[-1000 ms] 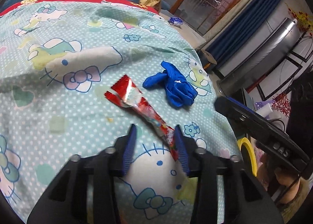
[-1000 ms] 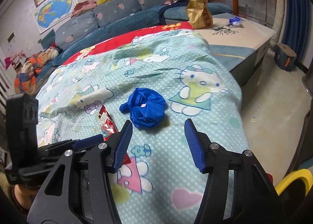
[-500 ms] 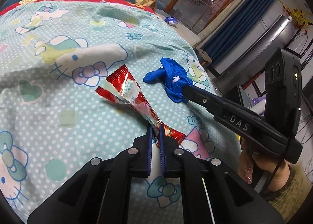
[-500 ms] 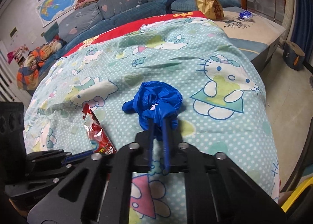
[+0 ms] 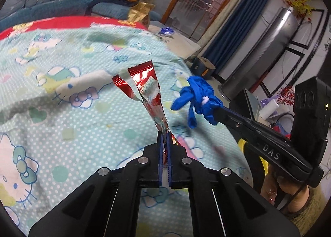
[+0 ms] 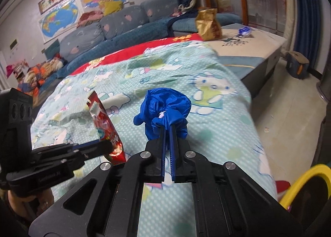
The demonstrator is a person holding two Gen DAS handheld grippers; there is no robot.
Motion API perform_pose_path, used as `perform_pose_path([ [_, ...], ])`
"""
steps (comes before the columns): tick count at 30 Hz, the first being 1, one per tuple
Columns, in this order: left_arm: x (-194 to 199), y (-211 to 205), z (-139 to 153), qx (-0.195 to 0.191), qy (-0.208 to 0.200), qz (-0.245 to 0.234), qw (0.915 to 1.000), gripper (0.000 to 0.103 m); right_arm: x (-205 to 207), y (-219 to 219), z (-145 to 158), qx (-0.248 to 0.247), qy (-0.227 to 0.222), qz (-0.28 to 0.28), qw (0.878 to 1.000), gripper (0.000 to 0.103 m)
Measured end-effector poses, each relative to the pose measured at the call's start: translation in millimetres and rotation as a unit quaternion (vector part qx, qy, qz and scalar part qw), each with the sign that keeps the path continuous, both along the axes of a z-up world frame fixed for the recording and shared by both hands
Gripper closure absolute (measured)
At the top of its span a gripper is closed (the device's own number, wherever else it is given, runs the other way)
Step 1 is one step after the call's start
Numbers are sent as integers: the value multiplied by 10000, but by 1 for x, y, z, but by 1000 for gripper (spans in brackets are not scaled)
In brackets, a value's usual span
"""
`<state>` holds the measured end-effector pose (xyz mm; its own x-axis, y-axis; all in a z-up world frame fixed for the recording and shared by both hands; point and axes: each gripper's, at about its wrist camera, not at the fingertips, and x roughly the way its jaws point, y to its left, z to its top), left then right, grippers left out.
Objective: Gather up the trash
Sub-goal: 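Lift the red wrapper and blue glove and carry them over the yellow bin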
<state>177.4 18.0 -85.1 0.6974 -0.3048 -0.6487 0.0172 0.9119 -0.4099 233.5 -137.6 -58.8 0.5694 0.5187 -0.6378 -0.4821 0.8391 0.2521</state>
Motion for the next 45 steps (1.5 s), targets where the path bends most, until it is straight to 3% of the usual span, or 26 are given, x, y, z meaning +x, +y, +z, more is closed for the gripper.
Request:
perform_pose_path([
  [14,-12,-46,27,74,-315,-490,9983,100,-39,-72,10,192,-120,-726,9971,101],
  [45,-29,-131,42,280,-575,-1534,9861,100,-96,-189,9,192,-25,-2002,9796,101],
])
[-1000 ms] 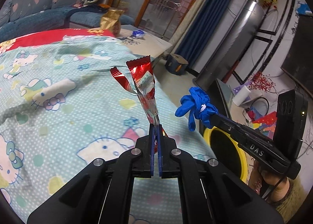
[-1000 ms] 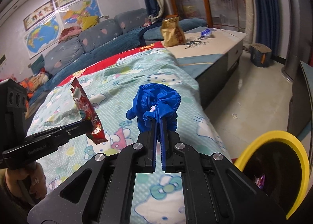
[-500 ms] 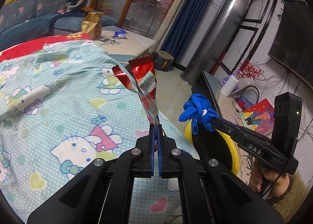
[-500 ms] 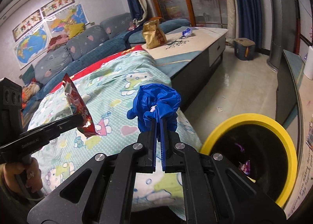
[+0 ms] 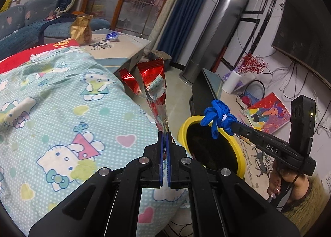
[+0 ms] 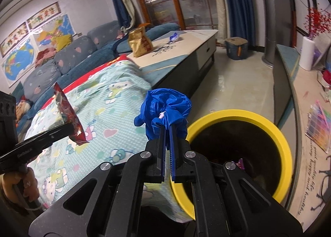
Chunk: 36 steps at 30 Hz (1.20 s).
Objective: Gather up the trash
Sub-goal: 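Lift the red wrapper and blue glove and carry them over the yellow bin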
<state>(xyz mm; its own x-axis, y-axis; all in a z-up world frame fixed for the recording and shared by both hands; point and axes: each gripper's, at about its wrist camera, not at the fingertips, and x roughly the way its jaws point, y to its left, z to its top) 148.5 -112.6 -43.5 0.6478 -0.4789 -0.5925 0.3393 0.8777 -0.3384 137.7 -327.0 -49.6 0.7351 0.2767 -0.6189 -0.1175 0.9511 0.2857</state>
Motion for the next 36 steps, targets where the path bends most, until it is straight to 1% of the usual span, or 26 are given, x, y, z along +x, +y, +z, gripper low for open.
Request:
perform_pose_path([
  [10,-1,-34,4,111,-84,-394,9991,100,-16,-30,-1,-107,-31,-426,9990,101],
  [18,-3,-62,2,212,-106,-706,9972,100,-24,-52,-2,-174,-16,-744,9971,101],
  [31,-6,-106,-5,373,-104,-1146,9927,100,-35,-90,-16,-80,175,-1194,9927,101],
  [36,-5,-124,-13,431,-46,-1341,9900,100,-36,-103,-23,10,281,-1327,9908,101],
])
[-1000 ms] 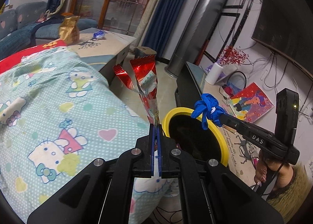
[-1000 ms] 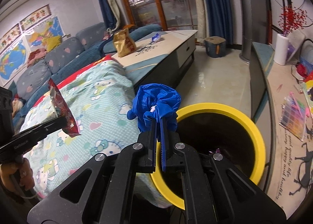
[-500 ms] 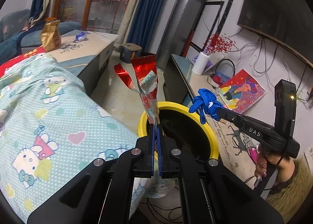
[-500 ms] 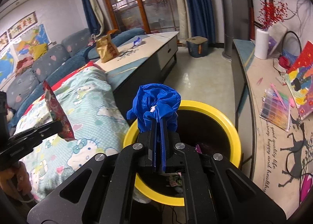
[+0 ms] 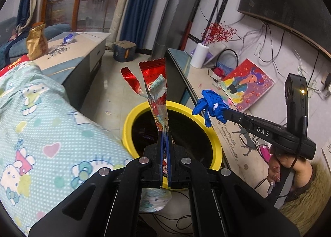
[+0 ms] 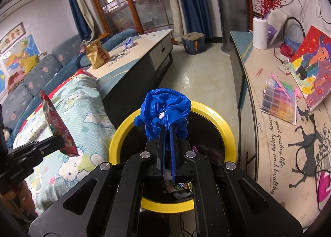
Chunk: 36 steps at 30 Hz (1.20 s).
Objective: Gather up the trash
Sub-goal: 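Lift the red wrapper and blue glove and carry them over the yellow bin, then open both tools to drop the red wrapper and blue glove into the bin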
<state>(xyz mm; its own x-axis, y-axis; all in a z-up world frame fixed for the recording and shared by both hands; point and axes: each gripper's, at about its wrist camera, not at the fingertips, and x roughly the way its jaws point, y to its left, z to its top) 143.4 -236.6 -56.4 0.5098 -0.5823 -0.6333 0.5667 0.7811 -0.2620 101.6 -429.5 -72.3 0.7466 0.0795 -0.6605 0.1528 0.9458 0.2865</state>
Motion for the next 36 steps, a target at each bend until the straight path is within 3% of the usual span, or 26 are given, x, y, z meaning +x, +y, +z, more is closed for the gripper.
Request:
perform_pose_path([
  [14,8,-47,-29,397,189,-453,9980,100,0,-14,-19,139,281,-99,9995,98],
  [24,31,-80,-38,513,304,-660,9960,99,1,-15,-18,234,187,-148,9994,96],
  [25,32,-82,-38,515,320,-680,9958,93,1,-15,-16,212,167,-153,9995,92],
  [27,33,-82,-37,515,300,-696,9958,71,-3,-15,-12,157,116,-220,9996,72],
  [29,32,-80,-35,505,231,-681,9961,50,-7,-16,-7,120,44,-312,9994,67],
  [31,30,-77,-34,479,218,-647,9965,44,-11,-16,-3,107,9,-398,9992,53],
  [32,30,-75,-33,467,214,-609,9968,35,-14,-15,0,81,-58,-457,9989,46],
  [36,25,-56,-26,447,130,-347,9983,14,-27,-10,14,-24,-247,-589,9980,31],
])
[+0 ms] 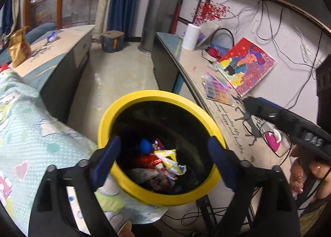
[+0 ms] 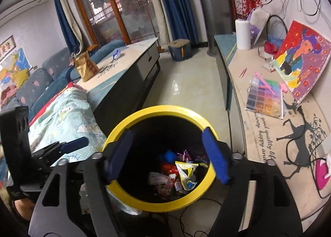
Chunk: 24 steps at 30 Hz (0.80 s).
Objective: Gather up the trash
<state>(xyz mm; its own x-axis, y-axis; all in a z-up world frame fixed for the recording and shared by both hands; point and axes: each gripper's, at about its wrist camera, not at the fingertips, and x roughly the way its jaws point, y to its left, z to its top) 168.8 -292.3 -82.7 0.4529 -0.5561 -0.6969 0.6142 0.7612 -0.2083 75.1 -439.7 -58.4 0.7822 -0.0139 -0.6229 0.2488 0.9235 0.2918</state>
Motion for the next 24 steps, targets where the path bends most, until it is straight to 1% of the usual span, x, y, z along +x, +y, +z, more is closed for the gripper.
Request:
perform_pose_path([
  [1,-1,5,2,-15,-29,76,10000,9,-5,3,5,-25,-87,-47,9999,28],
  [2,-2,14,5,-51,-61,176,9998,7,-8,6,8,-43,-147,-62,9999,23],
  [3,-4,21,9,-96,-99,266,9996,7,-11,8,11,-77,-182,-72,9998,18],
  [6,-7,45,18,-164,-206,568,9980,6,-19,22,22,-290,-374,-82,9988,12],
  [13,-24,104,43,-241,-560,1313,9895,6,-36,68,43,-701,-823,122,9941,11],
  [17,-39,131,55,-249,-781,1607,9836,6,-46,96,45,-901,-976,304,9907,11],
  [20,-49,150,60,-240,-896,1793,9794,6,-53,113,43,-963,-1062,397,9889,11],
  [24,-70,171,66,-198,-1173,2094,9706,6,-63,136,44,-1024,-1265,511,9853,11],
])
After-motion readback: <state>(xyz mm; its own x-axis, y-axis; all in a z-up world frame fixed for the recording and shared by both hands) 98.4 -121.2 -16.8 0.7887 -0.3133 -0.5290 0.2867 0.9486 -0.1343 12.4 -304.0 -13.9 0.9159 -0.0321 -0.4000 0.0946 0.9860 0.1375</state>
